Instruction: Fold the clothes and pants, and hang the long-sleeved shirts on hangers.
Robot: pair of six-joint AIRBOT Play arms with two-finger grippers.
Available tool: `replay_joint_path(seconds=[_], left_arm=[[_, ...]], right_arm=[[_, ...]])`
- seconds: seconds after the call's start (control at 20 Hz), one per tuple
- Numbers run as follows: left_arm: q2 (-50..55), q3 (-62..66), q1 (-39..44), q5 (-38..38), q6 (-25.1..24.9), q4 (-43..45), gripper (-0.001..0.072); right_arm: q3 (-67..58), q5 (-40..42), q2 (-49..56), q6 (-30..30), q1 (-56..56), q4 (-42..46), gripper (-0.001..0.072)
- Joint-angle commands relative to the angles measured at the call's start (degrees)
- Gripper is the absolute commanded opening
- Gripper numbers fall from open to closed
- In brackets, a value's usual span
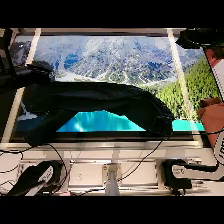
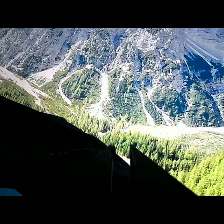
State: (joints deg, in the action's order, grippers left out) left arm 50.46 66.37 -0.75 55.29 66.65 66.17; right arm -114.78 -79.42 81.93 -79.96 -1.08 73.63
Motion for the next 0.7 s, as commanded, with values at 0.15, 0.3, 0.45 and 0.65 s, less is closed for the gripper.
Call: replay_joint_path(seconds=[0.15, 0.3, 0.45, 0.65], left_arm=[[0.3, -0.1, 0.0, 0.0, 0.0, -0.2, 0.0026], [1.2, -0.2, 0.0, 0.2, 0.5, -0.2, 0.0026], [1.4, -3.3, -0.1, -3.1, 4.6, -0.2, 0.0024], [-0.9, -15.2, -0.3, -3.9, 6.6, 0.0, 0.0025]], right_arm=[[0.0, 0.0, 0.0, 0.0, 0.0, 0.0, 0.0155], [0.0, 0.0, 0.0, 0.0, 0.0, 0.0, 0.0155], [0.0, 0.0, 0.0, 0.0, 0.0, 0.0, 0.0156], [0.0, 0.0, 0.0, 0.0, 0.0, 0.0, 0.0155]])
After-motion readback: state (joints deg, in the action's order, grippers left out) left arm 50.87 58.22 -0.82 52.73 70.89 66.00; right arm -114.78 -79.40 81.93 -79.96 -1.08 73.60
